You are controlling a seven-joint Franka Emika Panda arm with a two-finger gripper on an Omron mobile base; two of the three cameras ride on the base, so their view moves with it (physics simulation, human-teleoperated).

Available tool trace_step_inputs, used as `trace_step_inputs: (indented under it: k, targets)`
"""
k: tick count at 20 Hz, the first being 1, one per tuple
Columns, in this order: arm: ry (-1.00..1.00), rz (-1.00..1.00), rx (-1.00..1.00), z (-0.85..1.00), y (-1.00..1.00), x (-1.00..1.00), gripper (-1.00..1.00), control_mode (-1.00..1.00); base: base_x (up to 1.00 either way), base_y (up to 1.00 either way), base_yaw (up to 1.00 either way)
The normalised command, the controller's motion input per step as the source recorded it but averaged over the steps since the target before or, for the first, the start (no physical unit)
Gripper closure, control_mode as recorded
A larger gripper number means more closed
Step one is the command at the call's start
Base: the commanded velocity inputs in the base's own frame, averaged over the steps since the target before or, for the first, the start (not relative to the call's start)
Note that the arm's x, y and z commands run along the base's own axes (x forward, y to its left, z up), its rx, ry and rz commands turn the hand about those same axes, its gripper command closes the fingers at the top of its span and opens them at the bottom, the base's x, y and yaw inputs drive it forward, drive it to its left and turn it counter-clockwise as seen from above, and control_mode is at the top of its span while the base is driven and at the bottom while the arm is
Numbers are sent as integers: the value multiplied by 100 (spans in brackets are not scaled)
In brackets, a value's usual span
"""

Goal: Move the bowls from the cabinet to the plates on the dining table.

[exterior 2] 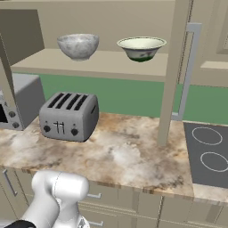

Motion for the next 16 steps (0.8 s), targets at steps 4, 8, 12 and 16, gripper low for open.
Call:
trace_step_inputs:
  k: [4, 8, 12, 16]
  targets:
    - [0, -2, 26, 36, -54, -75, -100, -100, 0, 0, 0]
    - [0, -1, 30, 30, -78, -69, -100, -100, 0, 0, 0]
    - [0, 0, 33, 9, -97, -10, -100, -100, 0, 0, 0]
    - [0, 0, 30, -14, -98, 44, -100, -100, 0, 0, 0]
